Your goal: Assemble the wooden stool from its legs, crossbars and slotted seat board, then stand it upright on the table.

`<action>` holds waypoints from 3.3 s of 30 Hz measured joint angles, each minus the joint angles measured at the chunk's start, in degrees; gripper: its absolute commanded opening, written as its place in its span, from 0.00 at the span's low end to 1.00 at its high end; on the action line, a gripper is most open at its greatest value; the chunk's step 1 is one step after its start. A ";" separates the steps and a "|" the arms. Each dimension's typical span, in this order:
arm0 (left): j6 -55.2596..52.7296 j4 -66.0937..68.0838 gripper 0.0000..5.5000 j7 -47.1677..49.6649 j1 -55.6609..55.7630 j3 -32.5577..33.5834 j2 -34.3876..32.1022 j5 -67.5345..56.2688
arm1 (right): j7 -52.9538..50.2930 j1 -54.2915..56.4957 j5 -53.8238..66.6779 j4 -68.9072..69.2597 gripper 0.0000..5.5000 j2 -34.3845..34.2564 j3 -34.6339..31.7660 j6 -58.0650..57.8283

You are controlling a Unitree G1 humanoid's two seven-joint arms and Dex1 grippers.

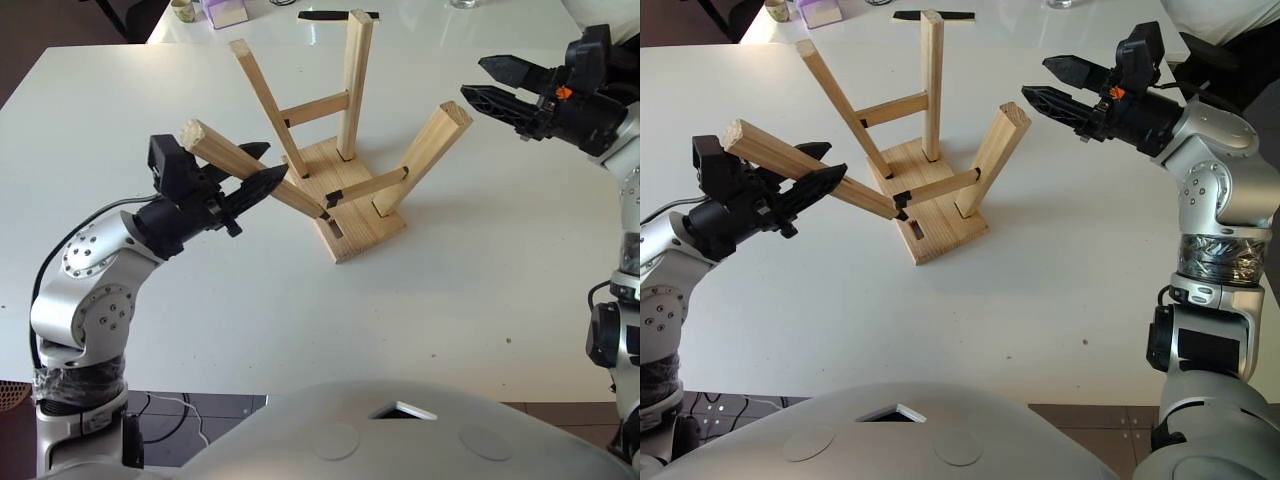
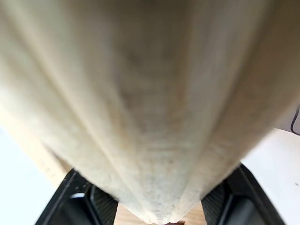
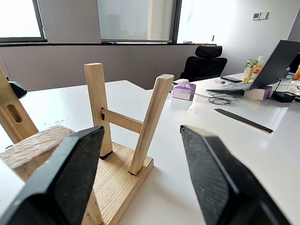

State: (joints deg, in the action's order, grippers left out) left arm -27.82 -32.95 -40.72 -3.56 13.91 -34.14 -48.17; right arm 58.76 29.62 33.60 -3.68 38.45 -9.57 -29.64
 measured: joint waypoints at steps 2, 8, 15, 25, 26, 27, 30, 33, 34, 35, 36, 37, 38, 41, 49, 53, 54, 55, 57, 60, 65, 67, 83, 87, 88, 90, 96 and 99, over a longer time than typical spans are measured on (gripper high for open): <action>-0.19 -2.00 0.37 1.14 -1.14 -0.51 0.89 -0.20 | -0.10 -0.26 0.01 0.14 0.54 -0.01 0.00 -0.01; 3.88 -2.38 0.37 1.90 -4.91 -7.10 2.68 7.61 | -0.75 0.92 -0.09 -1.25 0.54 -0.99 0.63 0.00; 10.84 -0.11 0.37 1.75 -6.22 -11.73 4.82 13.42 | -0.48 1.70 -0.03 -1.63 0.54 -1.89 1.19 -0.01; 9.44 4.99 0.37 -5.25 1.70 -11.03 -1.73 13.00 | -3.06 -1.63 0.12 1.98 0.54 -3.07 0.98 -0.24; 9.19 5.91 0.37 -6.30 2.97 -11.09 -2.39 13.04 | -3.50 -2.27 0.12 2.65 0.54 -3.42 0.91 -0.25; 8.78 7.91 0.37 -8.31 5.38 -11.53 -3.94 13.30 | -4.41 -3.58 0.18 4.16 0.54 -4.42 0.95 -0.26; 8.65 11.54 0.37 -11.79 8.74 -13.40 -5.86 15.03 | -6.24 -6.55 0.23 7.68 0.54 -5.80 1.16 -0.78; 8.66 13.73 0.37 -14.04 10.34 -13.60 -6.36 15.18 | -8.74 -9.02 1.33 12.55 0.54 -6.84 1.01 -2.11; 8.68 14.06 0.37 -14.39 10.52 -13.48 -6.51 15.12 | -9.94 -9.42 1.72 14.07 0.54 -7.03 0.52 -2.64; 8.67 14.22 0.37 -14.46 10.57 -13.39 -6.58 15.02 | -10.51 -9.54 2.05 14.81 0.54 -7.04 0.22 -2.91; 8.66 14.45 0.37 -14.57 10.50 -13.07 -6.73 14.81 | -12.34 -9.79 2.60 16.98 0.54 -7.16 -0.36 -3.99; 8.63 14.51 0.37 -14.62 10.15 -12.49 -6.76 14.72 | -13.85 -10.03 3.44 19.15 0.54 -7.31 -0.99 -4.90; 8.59 14.51 0.37 -14.57 9.88 -12.10 -6.78 14.67 | -14.56 -10.01 4.83 21.05 0.54 -7.49 -1.45 -5.38; 8.27 14.18 0.37 -13.73 9.53 -11.67 -6.75 14.64 | -19.89 -7.11 10.11 30.14 0.54 -9.06 -1.61 -8.66; 6.89 8.47 0.37 -7.52 4.79 -10.30 -5.64 15.21 | -38.00 7.31 20.56 38.81 0.36 -13.17 -1.60 -15.72; 5.37 6.60 0.37 -5.48 4.52 -11.05 -5.65 15.91 | -38.04 4.86 18.35 45.32 0.23 -11.49 7.03 -17.26; 4.89 6.36 0.37 -5.15 4.70 -11.18 -5.66 16.02 | -37.45 2.66 14.89 46.25 0.20 -10.51 10.82 -16.95; 4.66 6.25 0.37 -4.84 4.79 -11.30 -5.66 16.04 | -37.16 1.41 11.83 46.47 0.16 -9.86 13.84 -16.13; 3.91 5.76 0.37 -3.99 5.02 -11.60 -5.66 16.11 | -37.30 -0.07 5.09 46.08 0.12 -9.35 19.45 -13.94; 3.23 5.21 0.37 -2.63 5.21 -12.01 -5.57 16.16 | -38.47 -0.69 -6.62 42.82 0.03 -9.55 28.28 -9.19; 2.85 4.56 0.37 -1.62 4.91 -12.09 -5.33 16.17 | -38.78 -1.55 -21.71 35.28 0.00 -10.76 40.54 -4.79; 2.69 4.43 0.37 -1.37 4.90 -12.09 -5.27 16.17 | -38.05 -2.29 -25.35 32.80 0.00 -10.32 43.74 -4.41; -1.32 4.71 0.37 -0.31 10.70 -17.23 -6.74 17.27 | -33.74 -2.17 -16.04 35.95 0.00 -18.36 25.51 -8.73; -0.72 5.78 0.37 -1.19 11.58 -17.61 -6.98 17.25 | -33.73 3.35 -6.43 34.53 0.00 -14.80 7.75 -9.90; -0.39 6.85 0.37 -2.27 12.18 -18.44 -7.49 17.35 | -33.56 3.54 -6.41 32.78 0.00 -11.64 2.91 -9.76; 0.48 9.54 0.37 -5.83 14.56 -19.96 -9.45 17.52 | -33.79 1.04 -12.68 27.24 0.00 -3.66 -2.18 -6.75; 7.03 18.52 0.37 -12.18 19.59 -22.78 -10.96 17.81 | -33.35 -9.94 -22.36 20.81 0.00 -7.73 13.83 -1.30; 10.10 20.87 0.37 -14.69 19.87 -23.35 -11.84 17.94 | -33.16 -13.60 -18.90 26.73 0.00 -13.24 18.29 -3.99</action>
State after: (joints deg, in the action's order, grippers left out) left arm -17.72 -12.07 -55.41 16.31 -9.44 -45.98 -30.23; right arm 25.60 16.02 14.70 23.05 25.21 8.73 -33.63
